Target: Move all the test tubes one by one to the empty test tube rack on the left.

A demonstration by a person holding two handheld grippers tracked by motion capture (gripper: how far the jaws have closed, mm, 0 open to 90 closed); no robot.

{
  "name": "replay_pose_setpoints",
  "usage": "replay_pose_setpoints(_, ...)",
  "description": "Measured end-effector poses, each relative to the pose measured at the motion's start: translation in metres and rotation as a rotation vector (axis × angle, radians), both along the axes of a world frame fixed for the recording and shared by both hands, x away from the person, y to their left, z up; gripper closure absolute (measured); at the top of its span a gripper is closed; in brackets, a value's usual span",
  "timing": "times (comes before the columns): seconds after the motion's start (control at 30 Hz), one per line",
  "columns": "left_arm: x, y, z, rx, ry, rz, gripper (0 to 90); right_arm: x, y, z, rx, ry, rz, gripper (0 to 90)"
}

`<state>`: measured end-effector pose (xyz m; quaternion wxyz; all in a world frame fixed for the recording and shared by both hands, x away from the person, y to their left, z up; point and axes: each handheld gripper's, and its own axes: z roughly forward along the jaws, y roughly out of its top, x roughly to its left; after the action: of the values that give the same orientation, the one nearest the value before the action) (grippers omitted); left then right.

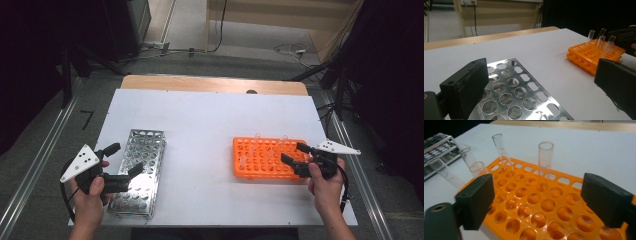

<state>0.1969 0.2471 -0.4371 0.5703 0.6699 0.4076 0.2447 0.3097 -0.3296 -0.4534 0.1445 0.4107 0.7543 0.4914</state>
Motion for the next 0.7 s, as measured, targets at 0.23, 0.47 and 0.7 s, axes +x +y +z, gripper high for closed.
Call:
replay_pose_setpoints(0.23,0.000,-0.003,0.002,-0.001,0.000,-0.005,0.0,0.014,0.019,-0.008,-0.077,0.061,-0.076,37.0)
replay_pose_setpoints(0.47,0.000,-0.008,0.004,0.015,0.004,-0.011,0.0,0.022,0.029,-0.014,-0.128,0.097,-0.123,53.6)
replay_pose_setpoints(0.7,-0.001,-0.011,0.007,0.011,0.004,-0.010,0.0,0.023,0.039,-0.014,-0.180,0.075,-0.145,63.6)
